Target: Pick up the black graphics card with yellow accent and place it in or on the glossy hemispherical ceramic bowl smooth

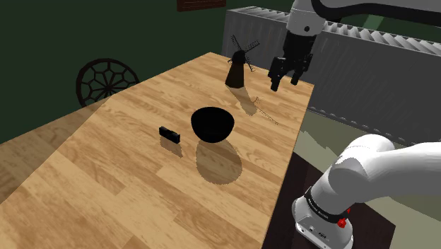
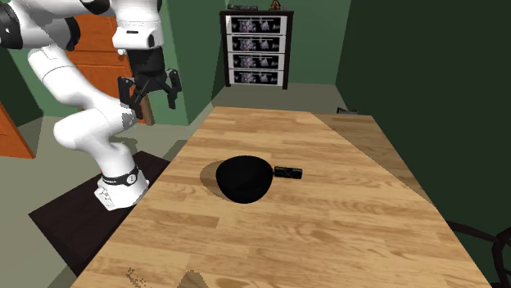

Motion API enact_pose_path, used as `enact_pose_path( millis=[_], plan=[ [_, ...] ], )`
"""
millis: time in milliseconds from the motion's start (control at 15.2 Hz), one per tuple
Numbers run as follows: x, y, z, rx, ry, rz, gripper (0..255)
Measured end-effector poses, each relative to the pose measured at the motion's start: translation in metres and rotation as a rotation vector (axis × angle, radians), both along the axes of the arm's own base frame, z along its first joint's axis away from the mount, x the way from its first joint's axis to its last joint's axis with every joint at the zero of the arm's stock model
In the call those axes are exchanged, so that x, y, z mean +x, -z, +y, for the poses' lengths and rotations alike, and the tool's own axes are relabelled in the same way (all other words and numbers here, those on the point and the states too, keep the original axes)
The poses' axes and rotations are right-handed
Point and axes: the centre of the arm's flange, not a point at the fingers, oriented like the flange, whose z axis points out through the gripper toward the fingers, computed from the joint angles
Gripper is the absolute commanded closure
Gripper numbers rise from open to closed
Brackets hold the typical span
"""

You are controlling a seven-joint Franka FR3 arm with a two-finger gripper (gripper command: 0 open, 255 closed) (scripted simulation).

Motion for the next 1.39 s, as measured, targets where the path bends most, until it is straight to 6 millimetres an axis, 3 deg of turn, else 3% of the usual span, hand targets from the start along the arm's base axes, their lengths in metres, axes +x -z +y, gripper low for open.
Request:
enact_pose_path(
  millis=[264,1386],
  plan=[
    [0.020,0.012,0.010,0.007,-0.011,0.006,0],
    [0.183,0.124,0.118,0.068,-0.101,0.047,0]
  ],
)
